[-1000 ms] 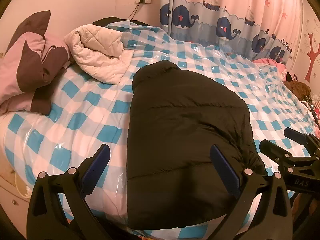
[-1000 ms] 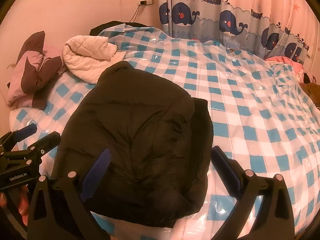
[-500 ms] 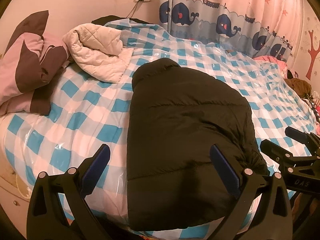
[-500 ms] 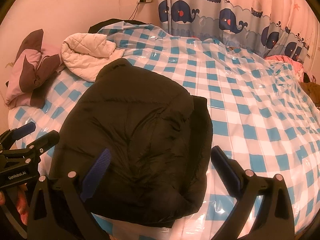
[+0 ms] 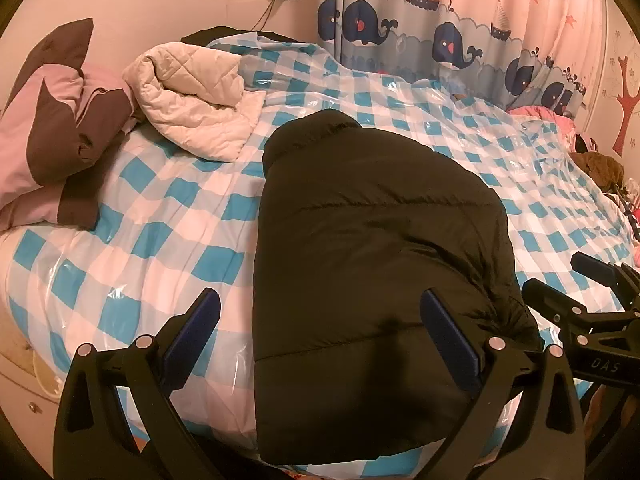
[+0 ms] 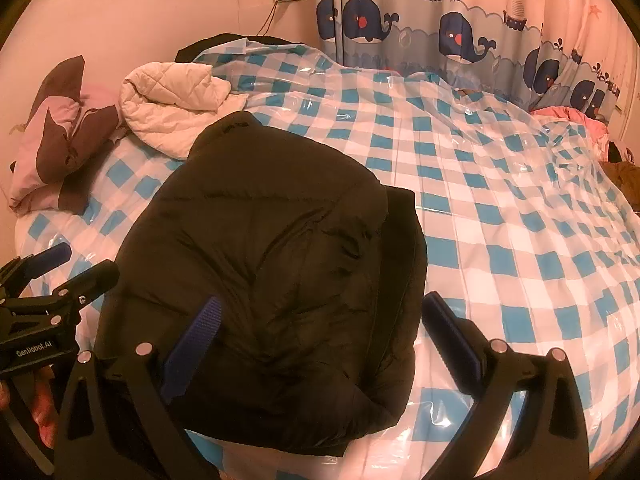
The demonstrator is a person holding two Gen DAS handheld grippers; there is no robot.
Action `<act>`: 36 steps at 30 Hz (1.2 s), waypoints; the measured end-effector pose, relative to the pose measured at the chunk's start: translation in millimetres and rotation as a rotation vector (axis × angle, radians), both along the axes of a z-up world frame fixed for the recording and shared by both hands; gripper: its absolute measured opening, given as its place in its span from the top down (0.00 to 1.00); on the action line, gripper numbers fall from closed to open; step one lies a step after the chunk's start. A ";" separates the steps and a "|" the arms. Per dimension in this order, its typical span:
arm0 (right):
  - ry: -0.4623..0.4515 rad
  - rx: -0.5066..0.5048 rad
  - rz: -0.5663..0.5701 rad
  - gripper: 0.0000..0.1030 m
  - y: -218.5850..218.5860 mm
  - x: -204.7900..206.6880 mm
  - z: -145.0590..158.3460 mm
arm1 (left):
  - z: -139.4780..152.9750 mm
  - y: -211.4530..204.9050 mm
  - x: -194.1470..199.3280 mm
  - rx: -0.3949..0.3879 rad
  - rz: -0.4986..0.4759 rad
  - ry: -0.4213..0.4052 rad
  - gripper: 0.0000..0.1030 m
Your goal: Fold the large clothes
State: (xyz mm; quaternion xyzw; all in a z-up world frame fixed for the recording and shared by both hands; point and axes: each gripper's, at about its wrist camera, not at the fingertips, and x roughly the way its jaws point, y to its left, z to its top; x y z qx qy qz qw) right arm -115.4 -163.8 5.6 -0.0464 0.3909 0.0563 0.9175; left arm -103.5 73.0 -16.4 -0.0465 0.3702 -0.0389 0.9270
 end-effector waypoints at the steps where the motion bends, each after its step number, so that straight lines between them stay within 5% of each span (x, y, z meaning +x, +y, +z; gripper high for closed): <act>1: 0.000 0.001 0.000 0.07 -0.2 -0.2 -0.3 | 0.1 -0.1 0.0 0.000 0.000 0.000 0.07; 36: 0.007 0.000 0.011 0.07 -5.5 1.6 -1.4 | 0.5 -1.4 0.8 0.002 0.001 0.005 0.07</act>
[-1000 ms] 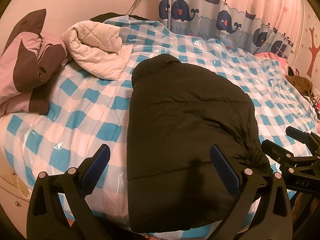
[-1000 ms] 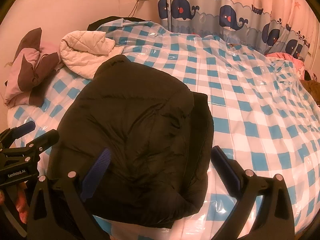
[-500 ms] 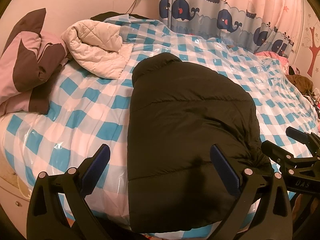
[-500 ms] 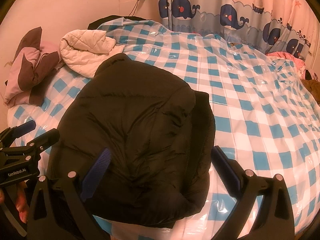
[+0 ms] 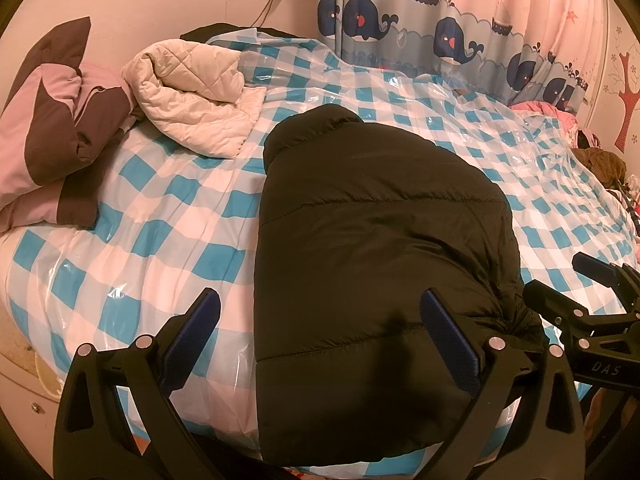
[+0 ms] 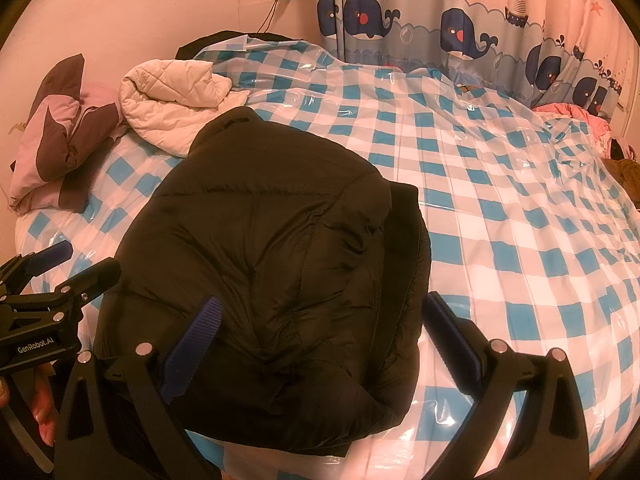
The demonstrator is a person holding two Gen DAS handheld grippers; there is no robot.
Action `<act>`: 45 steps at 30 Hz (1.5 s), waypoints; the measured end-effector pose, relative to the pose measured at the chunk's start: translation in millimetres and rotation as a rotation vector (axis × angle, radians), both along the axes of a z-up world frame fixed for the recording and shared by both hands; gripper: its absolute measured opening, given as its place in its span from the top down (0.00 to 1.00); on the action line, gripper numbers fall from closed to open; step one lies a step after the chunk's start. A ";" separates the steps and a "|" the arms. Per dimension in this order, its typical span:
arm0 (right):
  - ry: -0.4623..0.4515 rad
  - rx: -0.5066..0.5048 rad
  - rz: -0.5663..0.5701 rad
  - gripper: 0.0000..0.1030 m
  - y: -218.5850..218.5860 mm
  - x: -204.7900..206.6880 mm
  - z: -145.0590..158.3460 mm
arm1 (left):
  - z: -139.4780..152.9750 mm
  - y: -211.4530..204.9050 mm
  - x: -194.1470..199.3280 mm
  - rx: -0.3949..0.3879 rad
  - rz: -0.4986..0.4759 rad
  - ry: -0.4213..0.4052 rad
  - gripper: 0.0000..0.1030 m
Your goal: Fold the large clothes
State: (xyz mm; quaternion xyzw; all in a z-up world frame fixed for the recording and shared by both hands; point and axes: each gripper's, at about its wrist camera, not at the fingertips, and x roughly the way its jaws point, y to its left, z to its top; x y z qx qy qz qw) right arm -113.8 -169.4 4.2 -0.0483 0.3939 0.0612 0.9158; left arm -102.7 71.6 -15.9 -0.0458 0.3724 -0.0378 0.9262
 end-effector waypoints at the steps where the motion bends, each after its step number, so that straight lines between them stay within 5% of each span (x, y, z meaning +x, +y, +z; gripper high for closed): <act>1: 0.000 0.001 0.000 0.07 -0.4 0.3 0.1 | 0.3 -0.3 0.3 0.000 0.001 0.000 0.07; 21: 0.003 0.001 0.008 0.07 -6.1 3.0 -1.3 | -7.8 13.4 3.3 0.085 0.051 0.033 0.07; 45: 0.005 0.002 0.004 0.07 -5.0 1.8 -1.1 | -3.5 3.4 14.2 0.047 0.018 0.056 0.07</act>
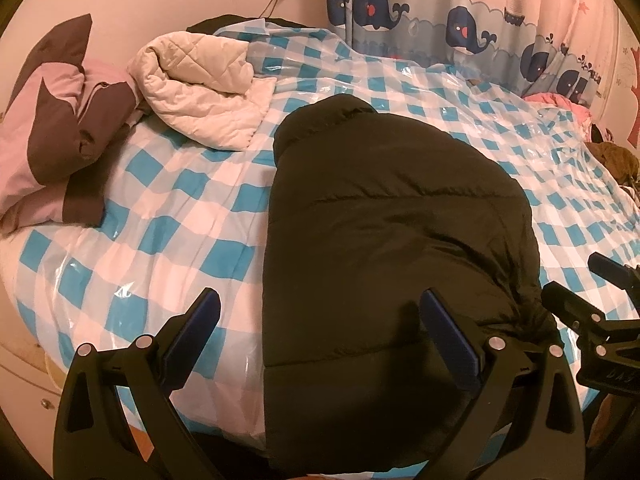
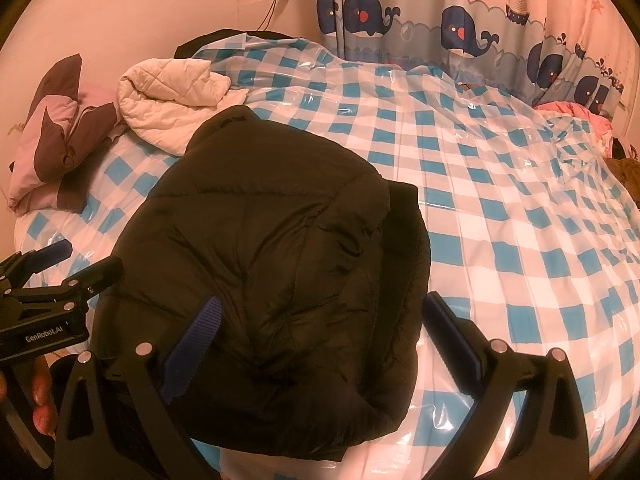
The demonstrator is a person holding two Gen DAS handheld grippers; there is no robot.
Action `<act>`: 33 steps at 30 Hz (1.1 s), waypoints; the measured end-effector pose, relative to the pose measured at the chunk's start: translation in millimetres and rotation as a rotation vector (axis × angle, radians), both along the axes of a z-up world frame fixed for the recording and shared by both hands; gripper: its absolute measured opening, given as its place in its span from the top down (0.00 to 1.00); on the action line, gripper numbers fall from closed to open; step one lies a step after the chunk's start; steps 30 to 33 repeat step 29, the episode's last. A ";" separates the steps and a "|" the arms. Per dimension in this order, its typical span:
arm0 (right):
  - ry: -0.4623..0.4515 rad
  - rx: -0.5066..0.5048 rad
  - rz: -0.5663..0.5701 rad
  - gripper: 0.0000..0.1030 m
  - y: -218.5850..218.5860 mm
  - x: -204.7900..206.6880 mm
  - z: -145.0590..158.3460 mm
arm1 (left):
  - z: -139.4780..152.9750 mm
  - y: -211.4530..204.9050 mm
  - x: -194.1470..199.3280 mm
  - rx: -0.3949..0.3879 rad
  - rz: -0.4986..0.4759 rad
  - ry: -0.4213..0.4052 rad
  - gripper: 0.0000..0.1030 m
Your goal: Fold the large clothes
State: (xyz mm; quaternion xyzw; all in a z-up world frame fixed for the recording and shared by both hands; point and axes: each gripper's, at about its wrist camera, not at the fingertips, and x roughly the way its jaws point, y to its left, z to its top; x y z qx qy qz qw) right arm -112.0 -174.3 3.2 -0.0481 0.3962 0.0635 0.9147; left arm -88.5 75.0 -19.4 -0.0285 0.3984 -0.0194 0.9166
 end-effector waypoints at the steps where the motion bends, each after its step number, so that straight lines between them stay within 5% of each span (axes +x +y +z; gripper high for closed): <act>1: 0.000 0.000 0.001 0.07 -0.2 0.2 0.2 | -0.3 -0.5 0.0 0.002 -0.001 0.002 0.07; 5: 0.005 0.003 0.003 0.07 -1.8 0.1 -3.2 | -1.2 -0.3 2.8 -0.002 0.001 0.008 0.07; 8: 0.012 0.009 0.004 0.07 -2.7 -0.9 -8.5 | -5.7 4.0 9.4 -0.114 -0.034 0.059 0.07; 10: 0.015 0.010 0.004 0.07 -4.0 -1.3 -10.9 | -1.9 5.7 2.6 -0.164 -0.056 -0.015 0.07; 12: 0.016 0.012 0.002 0.07 -5.3 -2.2 -12.5 | 6.3 1.1 -5.4 -0.134 -0.063 -0.085 0.07; 17: 0.010 0.028 -0.001 0.07 -13.6 -1.8 -9.5 | 9.9 -9.0 -5.2 -0.012 -0.030 -0.106 0.07; 23: 0.007 0.031 -0.002 0.07 -24.9 -1.1 -5.1 | 4.2 -5.4 2.6 0.024 0.009 -0.044 0.07; 33: 0.013 0.038 0.003 0.07 -35.2 6.3 -1.7 | 8.3 -5.3 -2.3 0.033 -0.001 -0.060 0.07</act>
